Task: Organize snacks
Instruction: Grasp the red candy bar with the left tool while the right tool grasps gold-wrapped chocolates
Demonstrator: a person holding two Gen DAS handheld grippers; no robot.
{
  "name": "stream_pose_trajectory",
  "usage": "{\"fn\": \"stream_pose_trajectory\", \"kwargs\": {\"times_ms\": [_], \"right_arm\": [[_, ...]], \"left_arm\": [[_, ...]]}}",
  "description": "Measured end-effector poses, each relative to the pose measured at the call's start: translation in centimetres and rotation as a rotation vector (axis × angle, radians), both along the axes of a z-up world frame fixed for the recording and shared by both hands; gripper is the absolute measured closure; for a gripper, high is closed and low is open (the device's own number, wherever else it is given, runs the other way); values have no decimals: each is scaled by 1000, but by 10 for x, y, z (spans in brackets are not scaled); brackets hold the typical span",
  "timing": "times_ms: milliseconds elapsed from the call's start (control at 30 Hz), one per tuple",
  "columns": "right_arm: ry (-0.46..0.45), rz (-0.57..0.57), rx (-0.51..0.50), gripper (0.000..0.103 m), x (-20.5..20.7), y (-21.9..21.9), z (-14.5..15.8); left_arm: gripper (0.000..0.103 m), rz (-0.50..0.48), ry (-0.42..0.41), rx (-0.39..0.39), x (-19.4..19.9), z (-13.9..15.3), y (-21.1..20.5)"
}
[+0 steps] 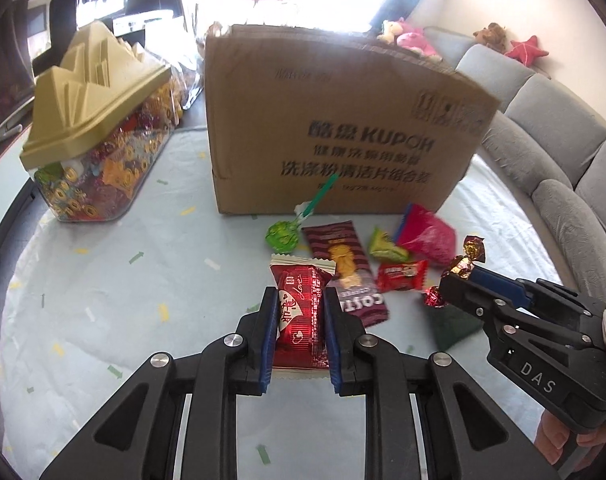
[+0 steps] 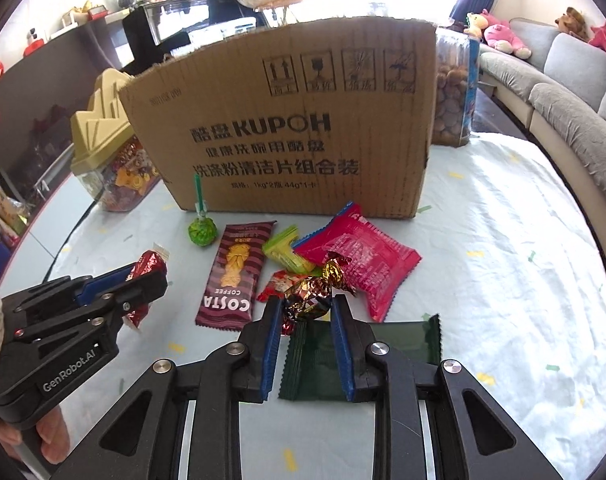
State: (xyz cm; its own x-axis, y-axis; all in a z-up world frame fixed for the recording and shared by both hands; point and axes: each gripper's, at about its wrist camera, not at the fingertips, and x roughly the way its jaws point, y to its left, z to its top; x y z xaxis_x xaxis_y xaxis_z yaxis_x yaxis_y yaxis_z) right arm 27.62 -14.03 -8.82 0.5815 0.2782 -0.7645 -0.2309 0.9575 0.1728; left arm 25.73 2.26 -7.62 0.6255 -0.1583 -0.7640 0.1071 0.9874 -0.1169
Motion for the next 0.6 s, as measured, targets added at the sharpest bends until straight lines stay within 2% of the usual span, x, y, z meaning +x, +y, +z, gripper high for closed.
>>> {"fn": "stream_pose_trajectory", "kwargs": {"times_ms": [333, 600], "right_arm": [[-77, 12, 30, 77, -24, -5, 37], [-160, 21, 37, 77, -35, -5, 72]], "left_arm": [[81, -9, -84, -10, -20, 39, -4], [81, -16, -163, 7, -19, 72, -5]]}}
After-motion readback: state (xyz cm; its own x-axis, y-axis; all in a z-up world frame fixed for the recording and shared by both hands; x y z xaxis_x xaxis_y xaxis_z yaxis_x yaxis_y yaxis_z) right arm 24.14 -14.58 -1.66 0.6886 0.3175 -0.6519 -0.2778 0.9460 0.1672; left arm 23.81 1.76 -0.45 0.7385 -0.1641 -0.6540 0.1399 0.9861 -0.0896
